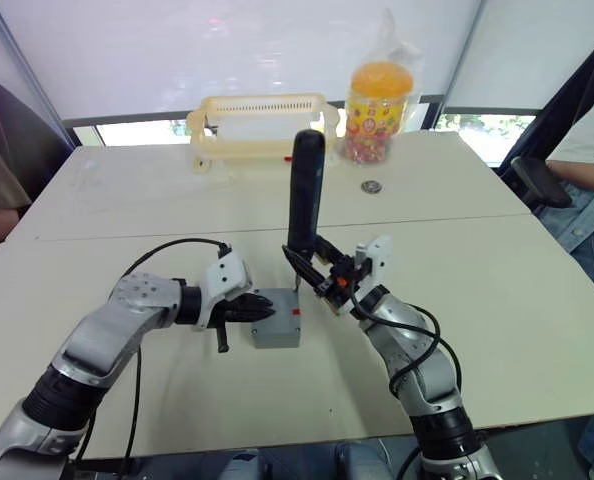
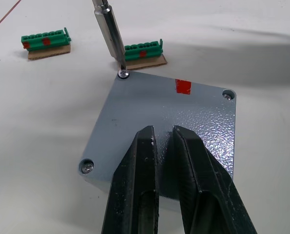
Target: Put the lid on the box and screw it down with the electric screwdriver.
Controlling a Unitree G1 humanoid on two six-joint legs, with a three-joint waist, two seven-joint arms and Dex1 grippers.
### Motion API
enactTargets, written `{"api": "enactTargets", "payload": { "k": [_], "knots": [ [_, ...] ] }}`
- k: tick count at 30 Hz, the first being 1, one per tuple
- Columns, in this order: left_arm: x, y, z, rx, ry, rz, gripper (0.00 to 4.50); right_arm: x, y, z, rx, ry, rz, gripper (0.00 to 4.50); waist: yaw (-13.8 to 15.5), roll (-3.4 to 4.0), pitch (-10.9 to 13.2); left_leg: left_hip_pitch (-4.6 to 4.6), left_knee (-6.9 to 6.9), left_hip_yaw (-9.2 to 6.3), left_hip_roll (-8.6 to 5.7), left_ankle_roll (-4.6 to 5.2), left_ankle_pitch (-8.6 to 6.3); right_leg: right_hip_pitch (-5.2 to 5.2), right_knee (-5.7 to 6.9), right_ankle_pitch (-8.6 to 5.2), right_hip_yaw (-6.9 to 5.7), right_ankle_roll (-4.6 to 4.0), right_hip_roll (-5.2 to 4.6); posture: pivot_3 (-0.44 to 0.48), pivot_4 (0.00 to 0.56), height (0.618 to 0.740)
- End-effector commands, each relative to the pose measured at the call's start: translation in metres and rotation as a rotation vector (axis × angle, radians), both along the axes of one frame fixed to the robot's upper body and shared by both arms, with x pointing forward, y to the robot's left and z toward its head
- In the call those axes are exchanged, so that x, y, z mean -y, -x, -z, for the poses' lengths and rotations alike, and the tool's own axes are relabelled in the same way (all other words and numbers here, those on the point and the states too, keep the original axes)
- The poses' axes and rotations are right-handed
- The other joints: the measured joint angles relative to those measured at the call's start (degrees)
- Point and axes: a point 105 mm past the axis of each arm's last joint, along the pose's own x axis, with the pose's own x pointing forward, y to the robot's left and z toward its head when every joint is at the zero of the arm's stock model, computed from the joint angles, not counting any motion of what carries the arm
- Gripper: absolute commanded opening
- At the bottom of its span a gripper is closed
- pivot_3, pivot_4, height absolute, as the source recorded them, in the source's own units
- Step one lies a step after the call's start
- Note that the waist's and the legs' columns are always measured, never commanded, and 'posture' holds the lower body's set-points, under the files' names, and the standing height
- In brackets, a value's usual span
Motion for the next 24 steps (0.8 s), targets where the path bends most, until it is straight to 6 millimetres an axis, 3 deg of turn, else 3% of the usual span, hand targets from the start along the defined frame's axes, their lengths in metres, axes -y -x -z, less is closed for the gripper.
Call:
{"api": "enactTargets", "payload": {
  "k": [1,10,24],
  "knots": [
    [-0.003,0.001,0.007,-0.022,-0.022,-0.016,0.56,-0.003,0.005,-0.014,0.067,-0.025,-0.005,1.73,0.0,0.0,0.0,0.0,0.0,0.0,0.0,0.0,0.0,0.0,0.0,0.0,0.0,0.0,0.0,0.0,0.15,0.74],
    [-0.003,0.001,0.009,-0.026,-0.022,-0.014,0.56,-0.002,0.009,-0.032,0.134,-0.045,0.008,1.73,0.01,0.0,0.0,0.0,0.0,0.0,0.0,-0.01,0.0,0.0,0.01,0.0,0.0,0.0,0.0,0.0,0.15,0.74],
    [0.0,0.003,0.01,-0.034,-0.02,-0.005,0.56,-0.007,0.017,-0.029,0.104,-0.064,-0.009,1.73,0.06,0.0,0.0,0.0,0.0,0.0,0.0,-0.01,0.0,0.01,0.01,0.0,0.0,0.0,0.0,0.0,0.15,0.74]
  ]
}}
